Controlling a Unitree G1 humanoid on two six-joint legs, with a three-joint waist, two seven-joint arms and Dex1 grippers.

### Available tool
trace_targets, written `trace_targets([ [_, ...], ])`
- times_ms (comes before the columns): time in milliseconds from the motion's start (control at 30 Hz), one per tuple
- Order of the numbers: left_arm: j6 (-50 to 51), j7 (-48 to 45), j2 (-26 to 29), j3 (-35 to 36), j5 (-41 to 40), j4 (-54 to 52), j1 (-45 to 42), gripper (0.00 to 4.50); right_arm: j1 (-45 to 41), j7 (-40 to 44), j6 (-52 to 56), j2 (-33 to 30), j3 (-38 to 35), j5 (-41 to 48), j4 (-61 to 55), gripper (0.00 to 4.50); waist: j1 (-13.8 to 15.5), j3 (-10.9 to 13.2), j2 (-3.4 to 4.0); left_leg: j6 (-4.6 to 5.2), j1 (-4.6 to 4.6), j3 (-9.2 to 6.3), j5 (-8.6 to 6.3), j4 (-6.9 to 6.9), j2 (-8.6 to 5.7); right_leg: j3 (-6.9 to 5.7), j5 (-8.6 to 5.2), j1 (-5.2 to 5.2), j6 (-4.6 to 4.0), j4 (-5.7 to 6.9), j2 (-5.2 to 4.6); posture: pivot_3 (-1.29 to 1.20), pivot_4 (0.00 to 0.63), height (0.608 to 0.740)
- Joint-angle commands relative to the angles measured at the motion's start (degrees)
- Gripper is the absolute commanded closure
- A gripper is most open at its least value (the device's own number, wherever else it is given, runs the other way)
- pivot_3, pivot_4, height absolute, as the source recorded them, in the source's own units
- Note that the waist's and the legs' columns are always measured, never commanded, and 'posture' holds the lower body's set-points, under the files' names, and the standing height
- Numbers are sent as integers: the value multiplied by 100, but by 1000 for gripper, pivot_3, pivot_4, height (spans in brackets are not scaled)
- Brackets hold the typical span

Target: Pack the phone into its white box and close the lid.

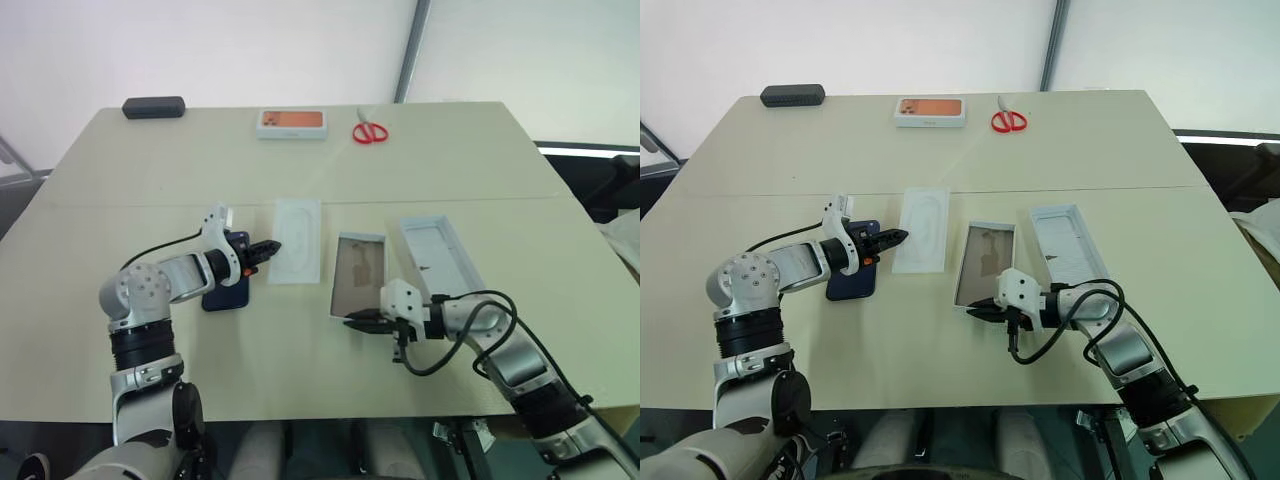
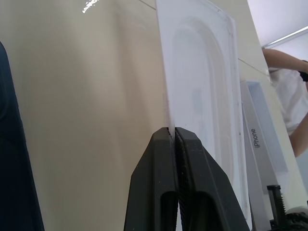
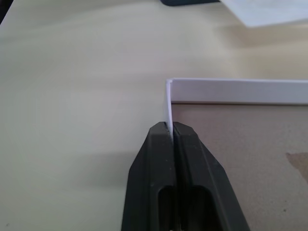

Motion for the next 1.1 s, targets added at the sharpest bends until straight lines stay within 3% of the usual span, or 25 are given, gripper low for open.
trace_targets([
  [33, 11, 10, -10, 124, -165, -108, -131, 4500, -381, 114, -464, 91, 116, -254, 172, 4445, -3, 0, 0, 0, 0, 0, 0, 0, 0, 0, 0, 0, 0, 0, 0, 0, 150, 740],
  [233, 61, 19, -46, 216, -274, -36, -218, 4500, -1183, 256, -1392, 356, 360, -740, 1286, 4445, -4, 1, 0, -1, 0, 1, 0, 0, -1, 0, 0, -1, 0, 0, -1, 0, 150, 740],
  [433, 111, 82, -70, 264, -315, -72, -251, 4500, -1486, 538, -1473, 620, 347, -635, 1844, 4445, 4, 1, -1, -8, -1, 1, 4, 0, -1, 0, 0, -1, 0, -2, -2, 0, 150, 740],
  [533, 104, 109, -61, 243, -303, -132, -235, 4500, -1521, 597, -1453, 700, 274, -574, 1933, 3556, -1, 1, -1, -7, -1, 2, 4, 0, -2, 0, 0, 0, 0, -2, -4, 0, 150, 740],
  [667, 101, 145, -82, 213, -333, -220, -191, 4500, -1591, 326, -1334, 795, -61, -420, 1915, 1587, -2, 1, -1, -7, -1, 1, 4, 0, -2, 0, 0, -1, 0, 0, -3, 0, 150, 740],
  [900, 9, 565, -643, 302, -365, -383, -120, 4500, -1104, 182, 214, 619, -1353, 1250, 563, 1587, 43, 1, 0, -7, -3, -3, 3, -3, -2, -1, 0, -1, 0, -3, -16, 0, 150, 740],
  [1100, -104, 794, -1051, 43, -329, -762, 143, 4500, -389, 170, 347, -102, -1943, 1297, 416, 1587, 0, 4, -1, -1, -10, 3, -1, -4, -14, -2, 0, 4, 1, -19, -22, 0, 150, 740],
])
